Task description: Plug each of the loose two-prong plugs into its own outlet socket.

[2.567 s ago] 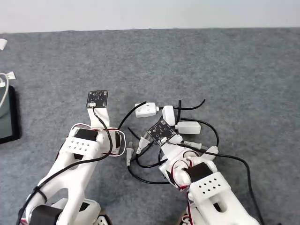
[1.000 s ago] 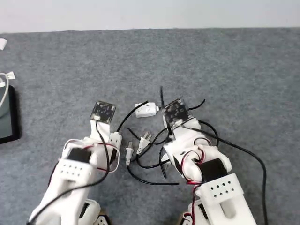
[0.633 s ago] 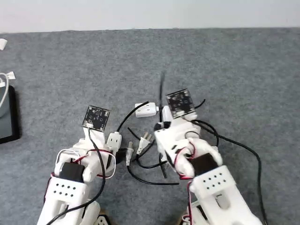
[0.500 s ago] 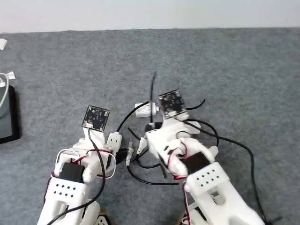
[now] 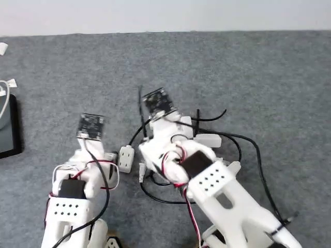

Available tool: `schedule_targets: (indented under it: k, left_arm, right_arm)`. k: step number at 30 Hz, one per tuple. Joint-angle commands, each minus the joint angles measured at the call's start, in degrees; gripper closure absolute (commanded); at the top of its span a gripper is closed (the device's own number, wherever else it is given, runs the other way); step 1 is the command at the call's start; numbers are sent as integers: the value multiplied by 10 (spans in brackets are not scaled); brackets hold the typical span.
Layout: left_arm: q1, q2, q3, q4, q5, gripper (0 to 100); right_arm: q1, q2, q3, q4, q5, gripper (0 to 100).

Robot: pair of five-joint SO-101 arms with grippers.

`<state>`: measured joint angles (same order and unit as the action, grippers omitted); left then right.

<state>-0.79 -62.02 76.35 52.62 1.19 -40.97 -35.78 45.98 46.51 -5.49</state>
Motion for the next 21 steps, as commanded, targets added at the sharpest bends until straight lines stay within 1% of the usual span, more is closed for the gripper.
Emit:
schedule_targets:
  k: [1, 3, 6, 10, 12, 14, 17, 21]
  left_arm:
    - [-13, -2, -6, -22, -4, 987]
    - [-13, 29, -11, -22, -4, 988]
    - [-16, 130, -49, -25, -6, 988]
    - [-18, 301, -124, -23, -71, 988]
    - [-28, 357, -157, -19, -97, 988]
    - [-38, 373, -179, 7, -117, 988]
    - [-10, 372, -172, 23, -161, 988]
    - [9, 373, -168, 29, -171, 988]
  right_arm:
    - [-15, -58, -40, 27, 39, 991]
    - [-15, -79, -40, 37, 42, 991]
    - [-15, -111, -40, 54, 70, 991]
    - [-15, -151, -40, 73, 76, 991]
    - [-17, -167, -30, 78, 76, 991]
    - [-19, -181, -8, 67, 76, 991]
    - [-29, -199, 18, 48, 76, 991]
    - [-65, -207, 27, 49, 88, 991]
